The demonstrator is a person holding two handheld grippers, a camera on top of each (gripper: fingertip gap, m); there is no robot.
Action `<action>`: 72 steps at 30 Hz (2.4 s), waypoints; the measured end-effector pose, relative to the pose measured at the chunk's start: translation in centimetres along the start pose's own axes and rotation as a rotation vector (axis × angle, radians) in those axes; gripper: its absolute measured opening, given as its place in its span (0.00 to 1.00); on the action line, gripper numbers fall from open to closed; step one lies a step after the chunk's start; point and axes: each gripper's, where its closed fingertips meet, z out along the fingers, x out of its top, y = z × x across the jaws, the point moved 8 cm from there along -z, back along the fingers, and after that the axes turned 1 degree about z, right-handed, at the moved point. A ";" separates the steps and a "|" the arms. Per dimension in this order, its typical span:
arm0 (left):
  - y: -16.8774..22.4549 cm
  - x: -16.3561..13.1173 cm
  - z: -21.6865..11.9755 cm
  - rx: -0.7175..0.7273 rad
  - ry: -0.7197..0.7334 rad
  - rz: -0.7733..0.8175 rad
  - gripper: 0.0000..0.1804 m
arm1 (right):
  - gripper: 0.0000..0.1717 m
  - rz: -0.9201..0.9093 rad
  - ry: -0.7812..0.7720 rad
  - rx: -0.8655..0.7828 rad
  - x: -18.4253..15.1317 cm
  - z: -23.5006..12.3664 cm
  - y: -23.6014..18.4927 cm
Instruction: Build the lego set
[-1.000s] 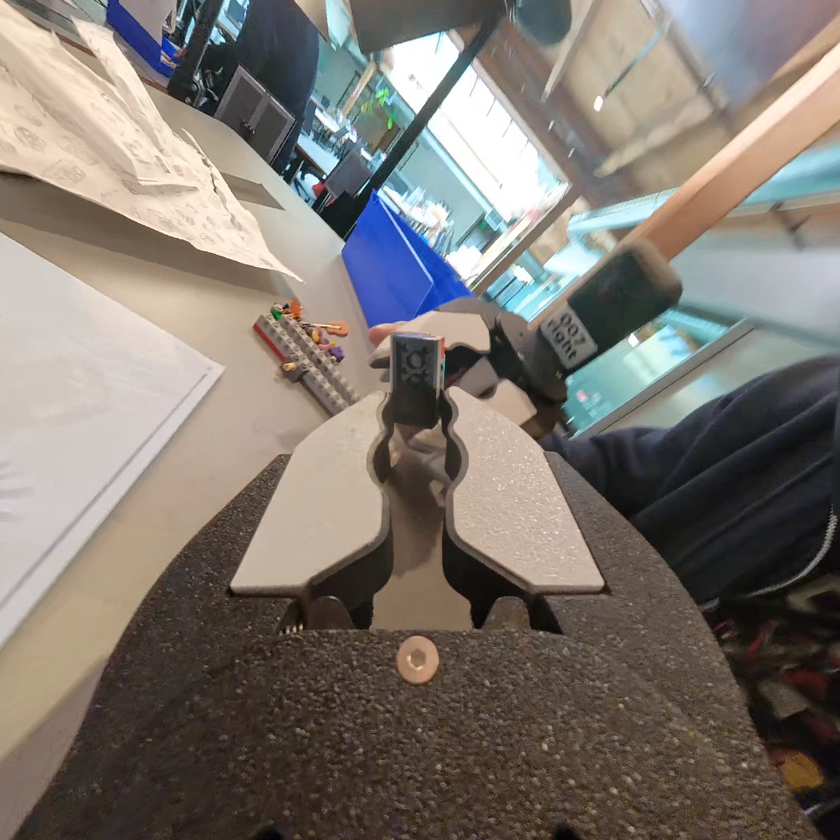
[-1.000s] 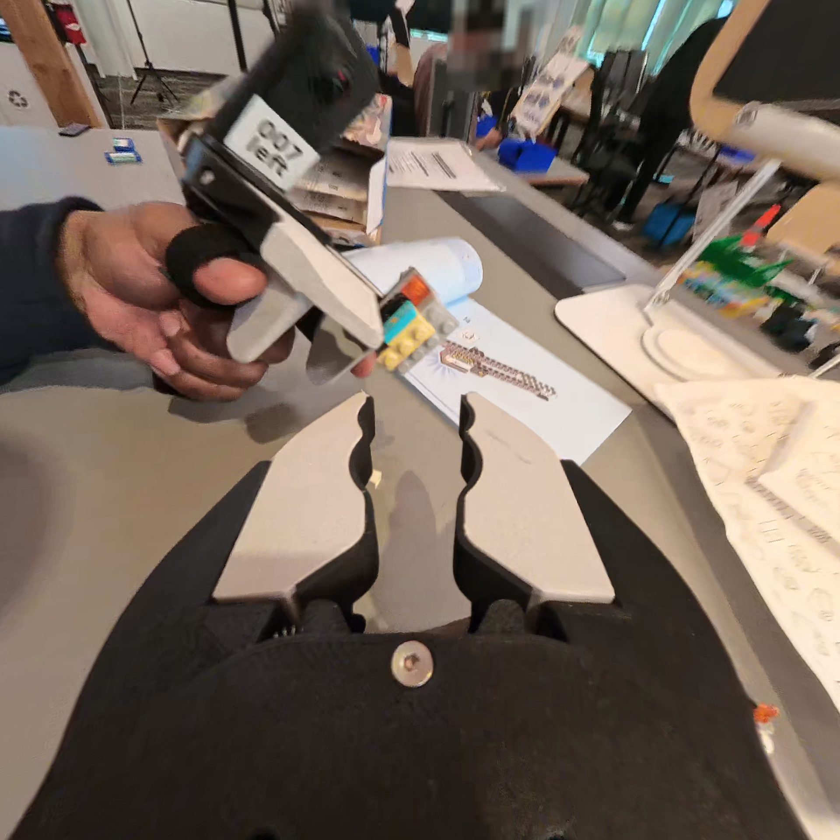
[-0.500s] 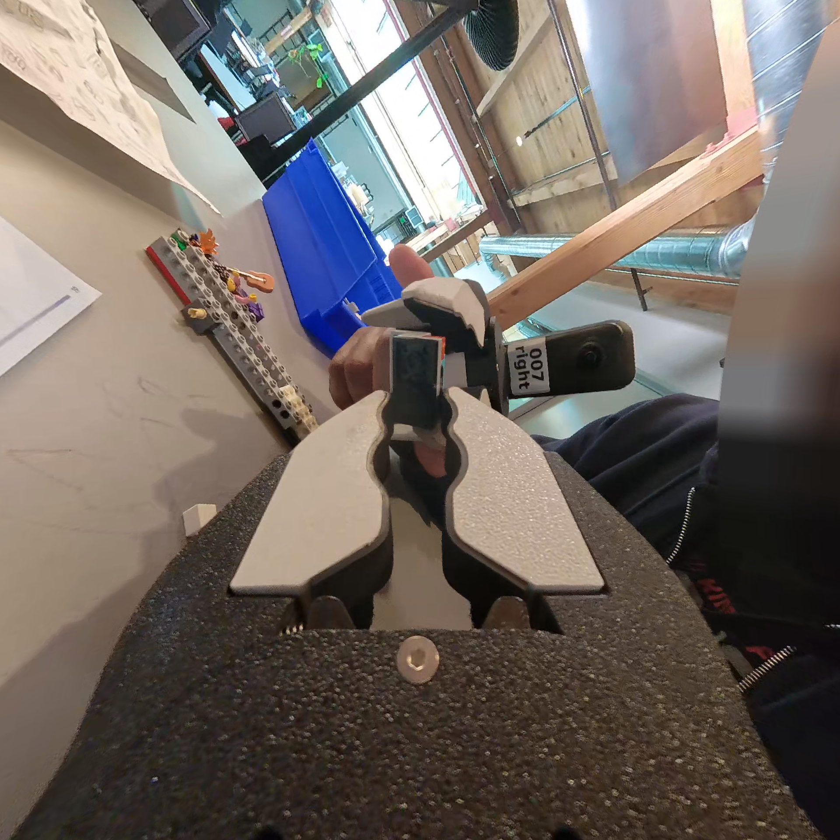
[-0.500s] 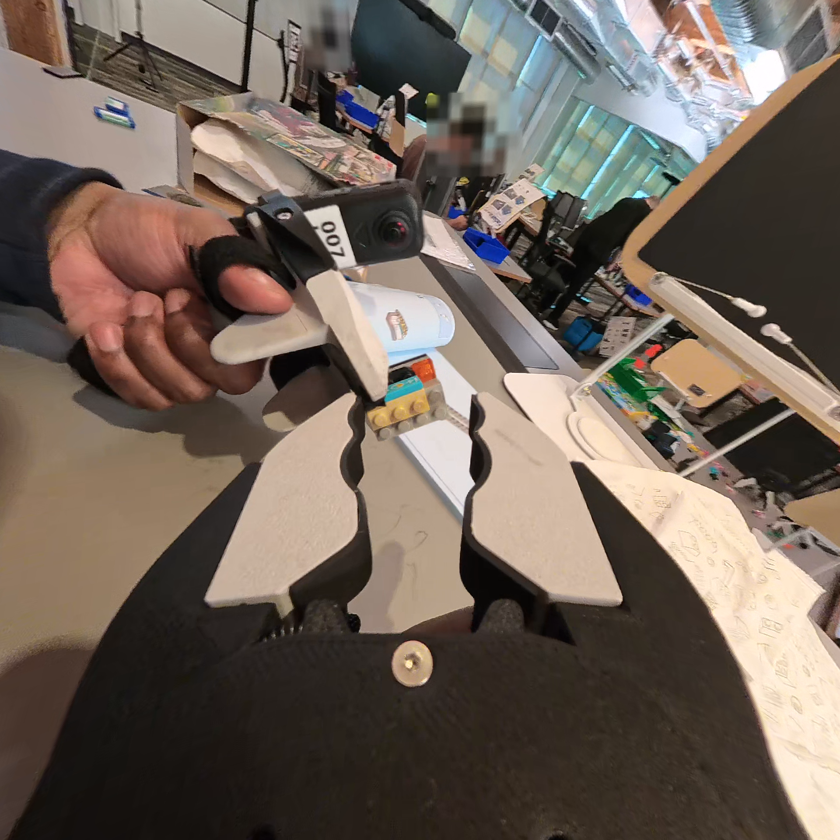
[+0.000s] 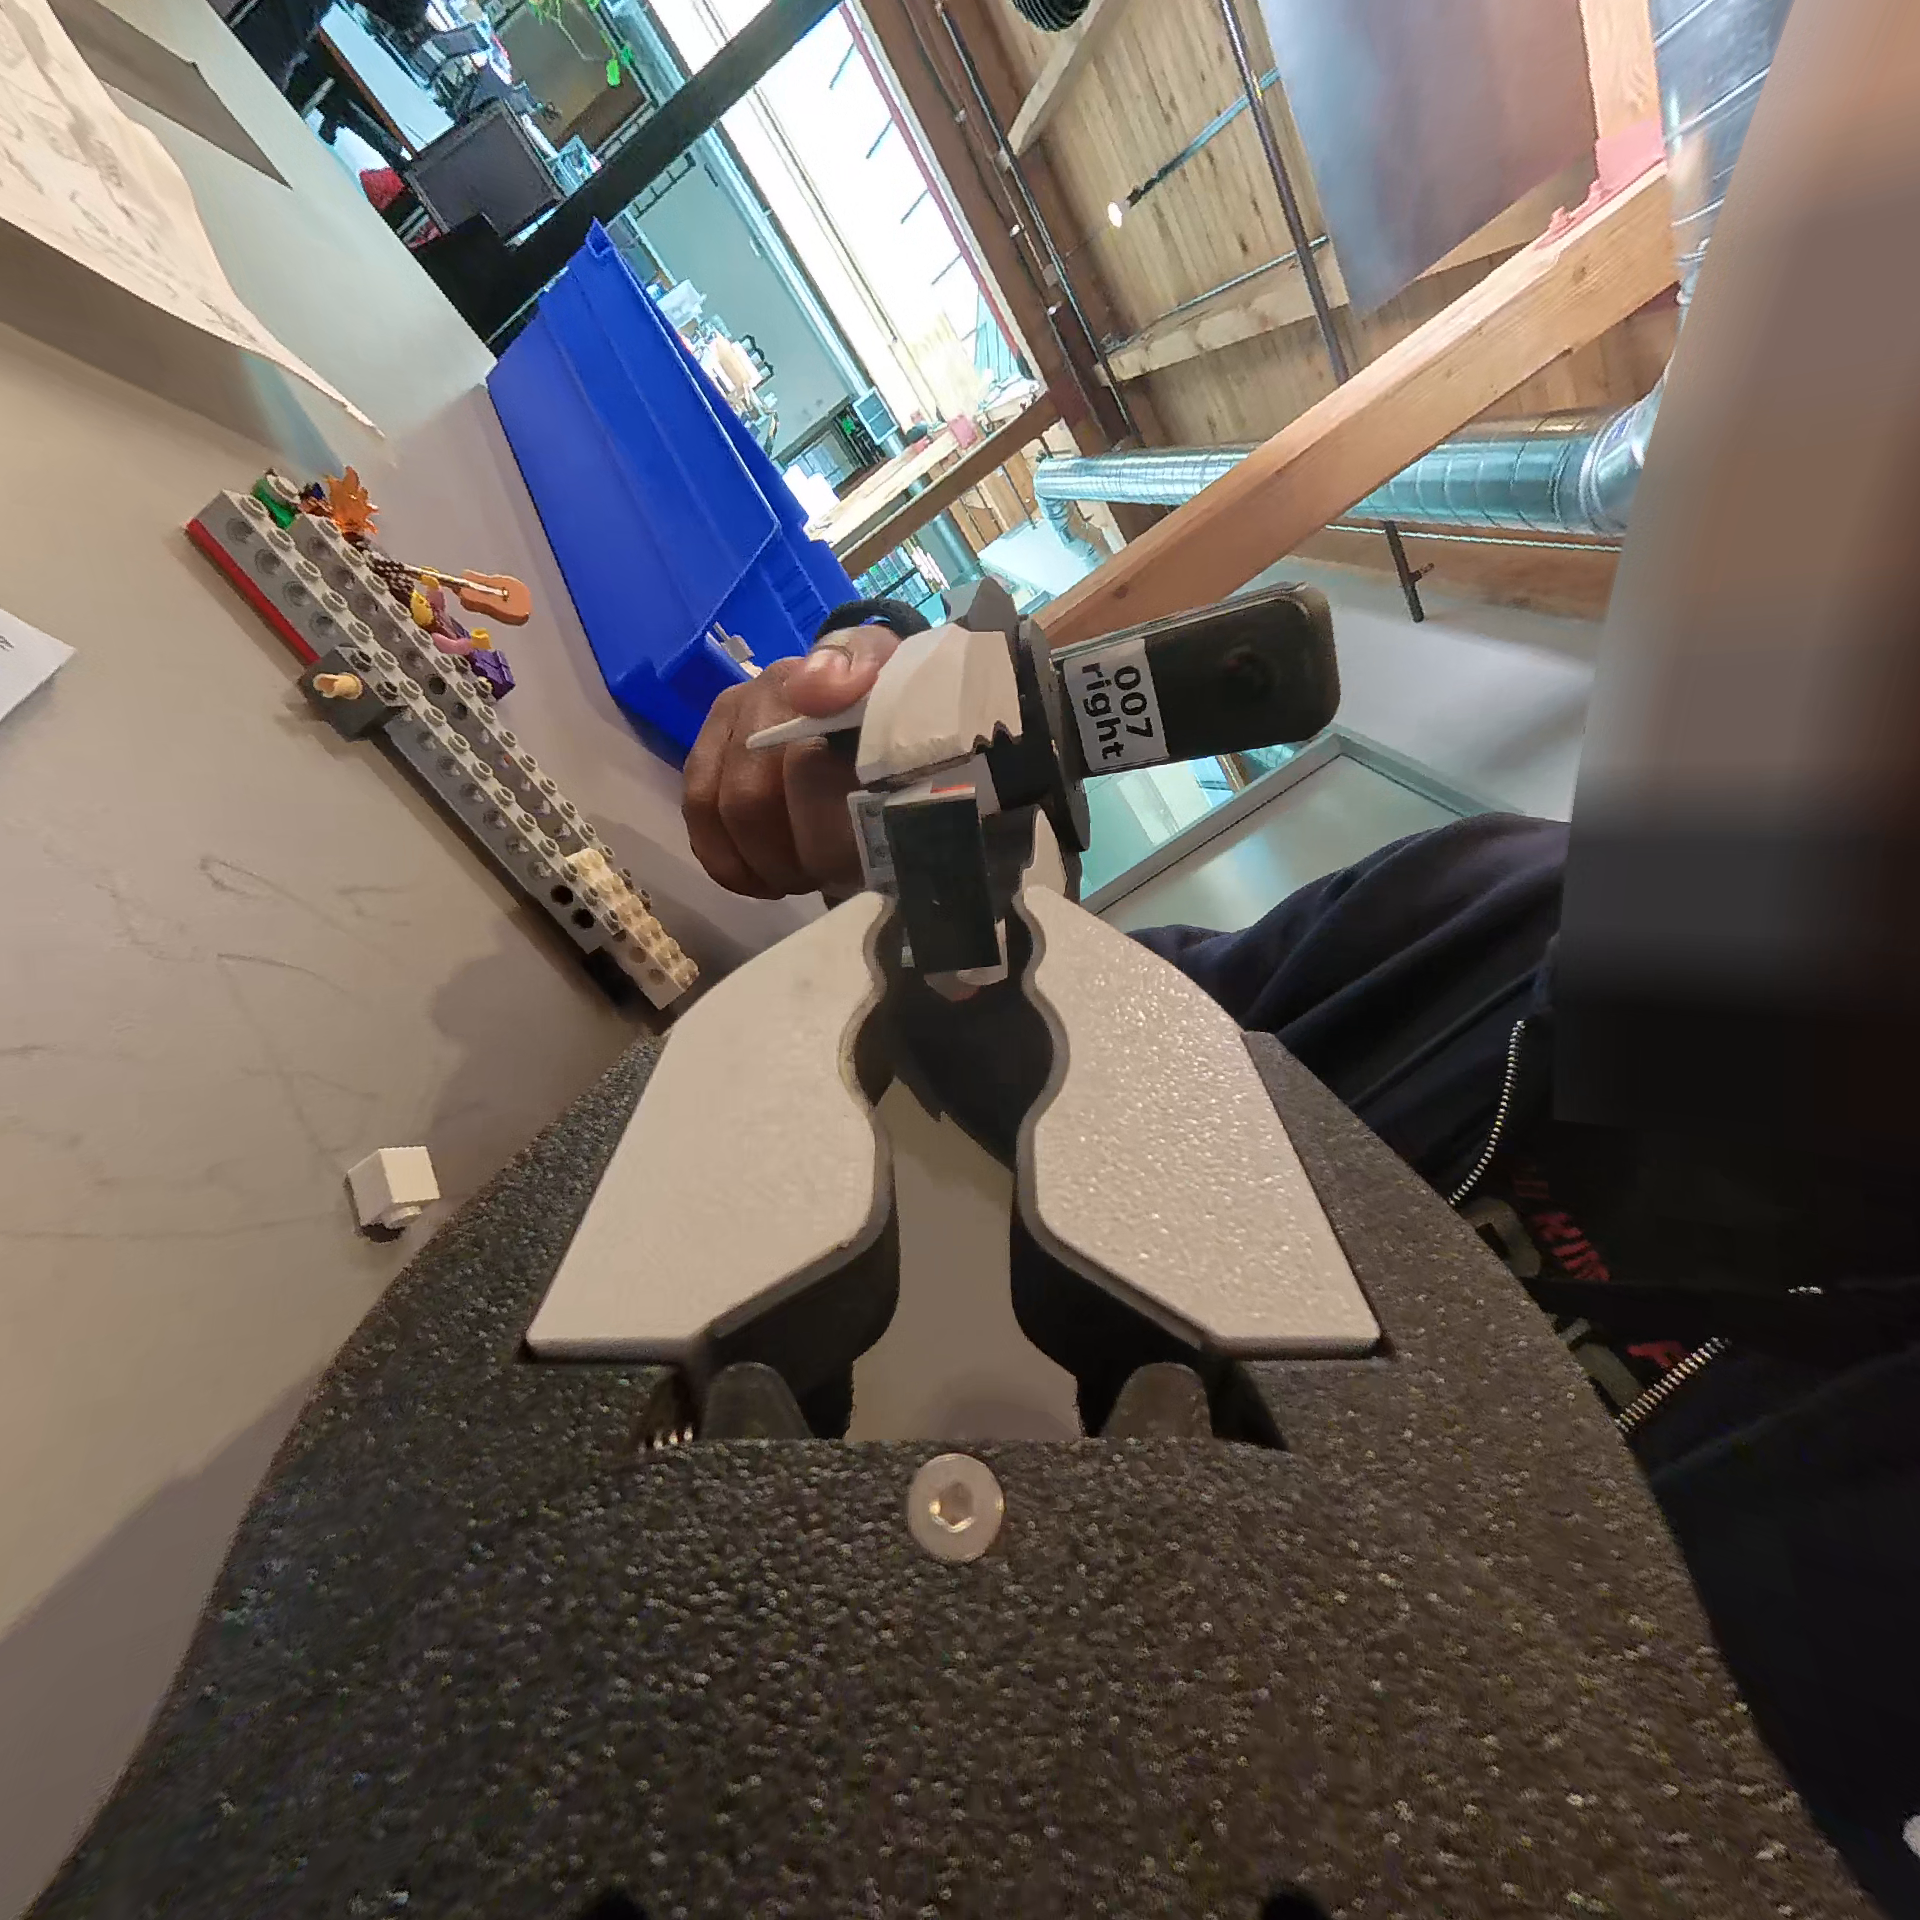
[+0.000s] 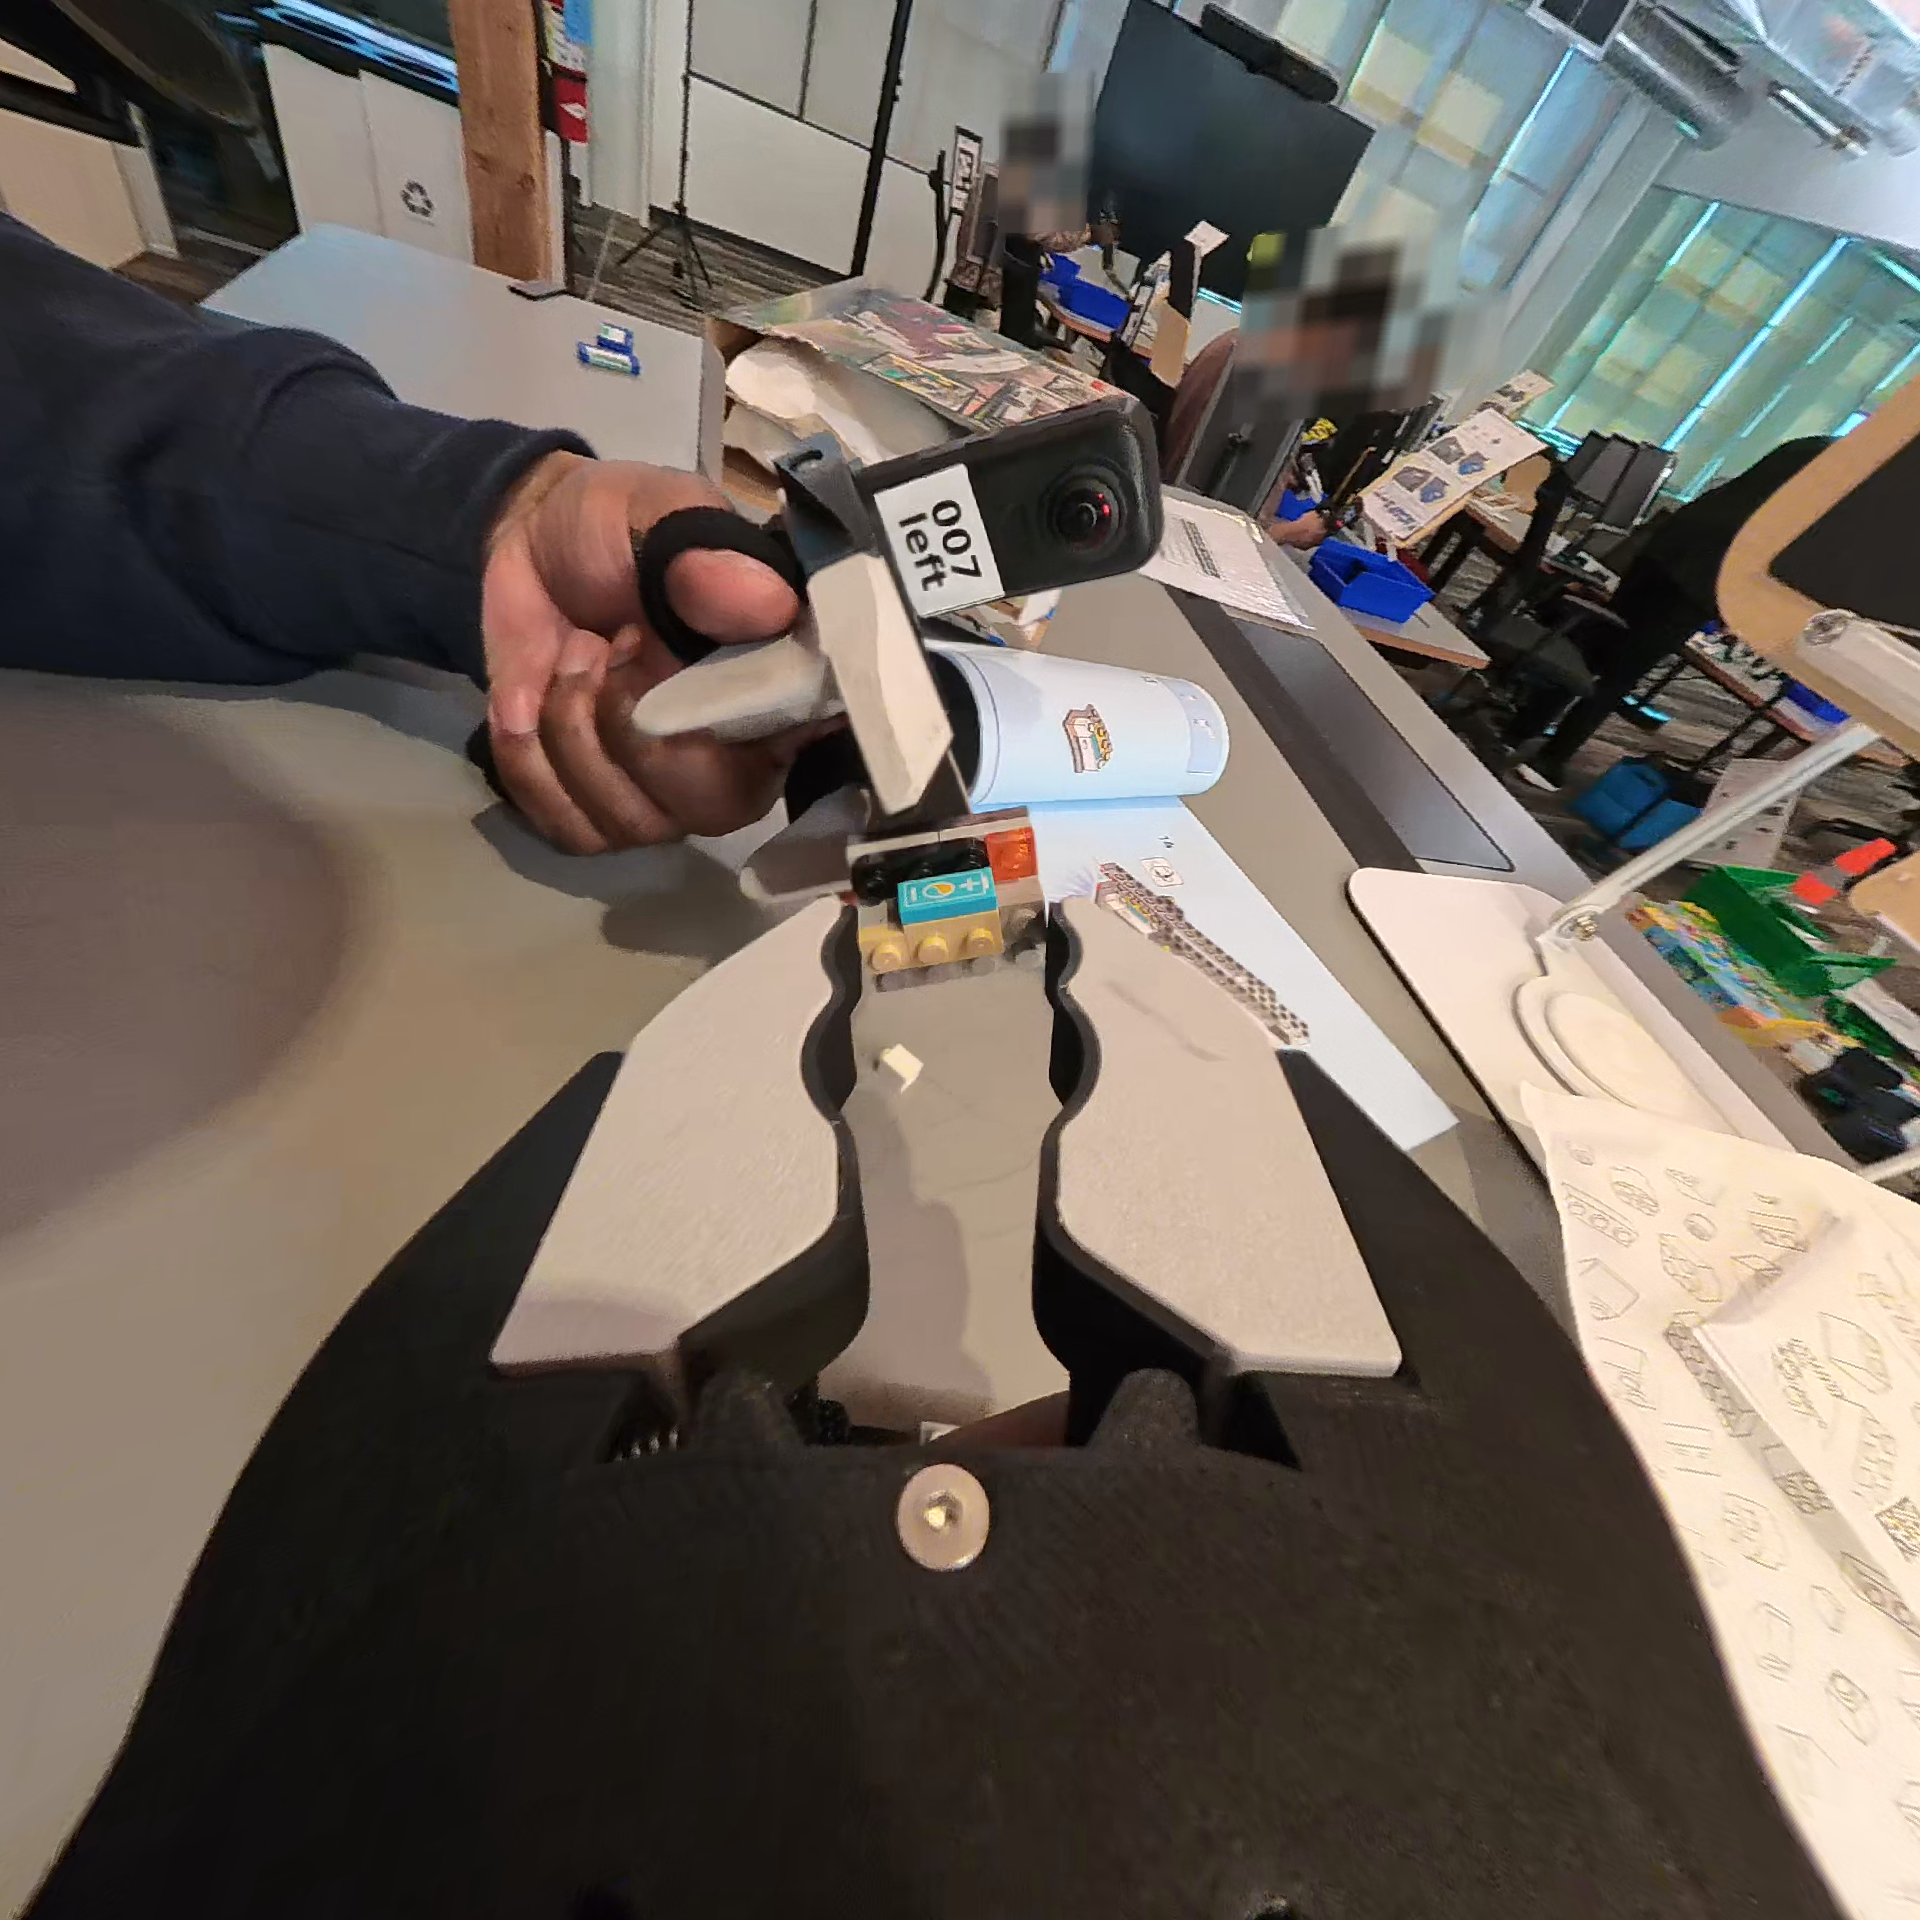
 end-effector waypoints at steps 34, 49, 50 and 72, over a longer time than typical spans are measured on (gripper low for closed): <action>0.2 0.8 0.6 -0.017 0.475 0.144 0.09 | 0.18 -0.154 0.027 -0.528 2.1 2.3 -1.1; 1.2 -0.5 0.6 -0.018 -0.051 0.246 0.10 | 0.15 -0.295 0.049 -0.093 1.5 -0.2 -1.6; 1.3 -0.6 0.7 -0.026 -0.065 0.240 0.10 | 0.15 -0.299 0.047 -0.073 1.6 -0.4 -1.7; 1.3 -1.0 0.7 -0.027 -0.117 0.205 0.10 | 0.14 -0.381 -0.002 -0.066 1.7 0.0 -2.6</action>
